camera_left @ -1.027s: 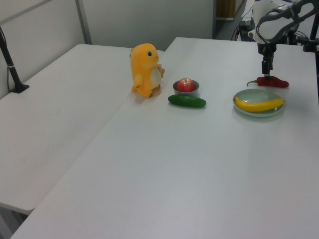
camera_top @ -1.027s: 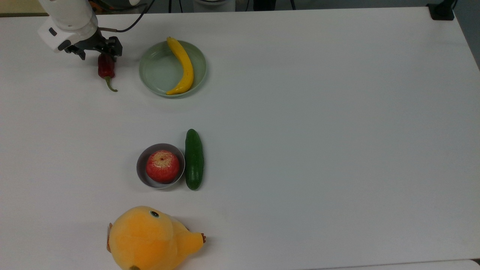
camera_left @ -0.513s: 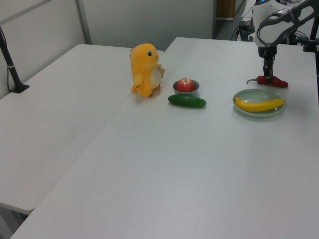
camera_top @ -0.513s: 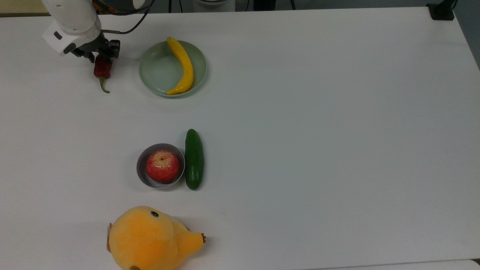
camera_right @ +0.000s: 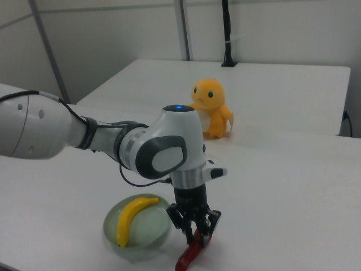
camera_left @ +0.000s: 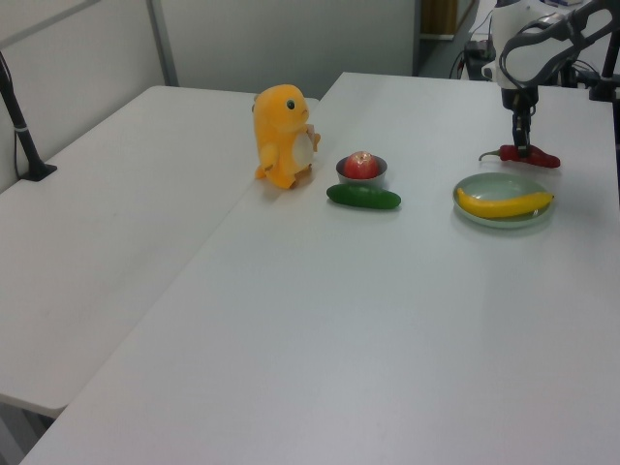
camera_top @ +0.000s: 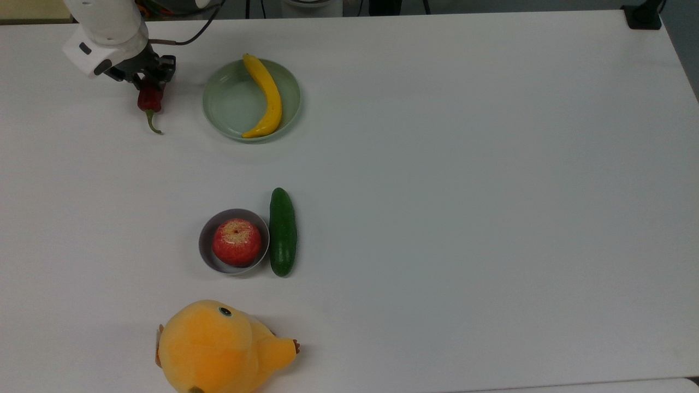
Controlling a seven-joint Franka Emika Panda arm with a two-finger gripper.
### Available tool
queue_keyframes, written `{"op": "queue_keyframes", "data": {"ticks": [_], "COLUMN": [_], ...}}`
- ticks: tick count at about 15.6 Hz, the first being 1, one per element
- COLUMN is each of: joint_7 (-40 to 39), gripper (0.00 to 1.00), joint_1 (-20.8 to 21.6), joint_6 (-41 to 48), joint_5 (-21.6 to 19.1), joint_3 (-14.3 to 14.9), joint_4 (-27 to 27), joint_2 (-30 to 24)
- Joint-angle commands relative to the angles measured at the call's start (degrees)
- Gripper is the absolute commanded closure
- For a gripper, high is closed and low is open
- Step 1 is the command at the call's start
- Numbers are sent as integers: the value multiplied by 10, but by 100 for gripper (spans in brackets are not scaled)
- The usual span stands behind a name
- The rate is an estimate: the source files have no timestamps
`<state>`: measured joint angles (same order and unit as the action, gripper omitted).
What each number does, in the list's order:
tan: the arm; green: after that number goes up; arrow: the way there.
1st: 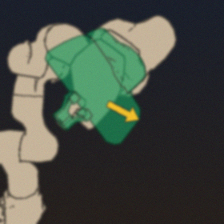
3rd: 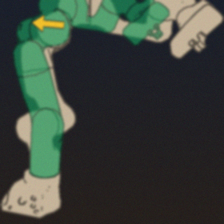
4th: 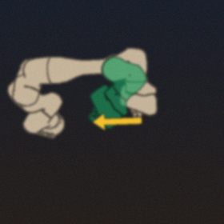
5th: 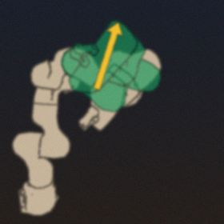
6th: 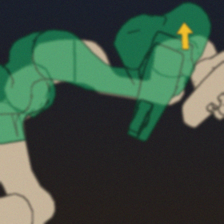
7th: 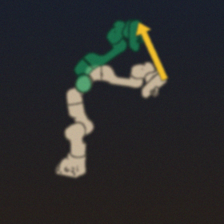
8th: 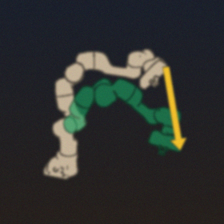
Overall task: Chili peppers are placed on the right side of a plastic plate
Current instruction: 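Carry the chili pepper toward the green plate and lower it beside the rim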
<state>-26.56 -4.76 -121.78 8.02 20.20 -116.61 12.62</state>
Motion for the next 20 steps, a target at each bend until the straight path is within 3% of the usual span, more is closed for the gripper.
{"op": "queue_keyframes", "data": {"ticks": [1,7,8,9,10,11,20], "joint_7": [-10,-10,-10,-10,-9,-5,-3], "gripper": [100,95,82,57,19,4,0], "joint_1": [21,23,23,23,23,23,29], "joint_6": [42,44,43,43,42,43,51], "joint_5": [-6,-42,-42,-42,-43,-49,-65], "joint_3": [-2,-23,-23,-22,-23,-23,-23], "joint_4": [-11,-8,-8,-9,-8,-7,9], "joint_2": [-36,-42,-39,-39,-40,-40,-45]}}
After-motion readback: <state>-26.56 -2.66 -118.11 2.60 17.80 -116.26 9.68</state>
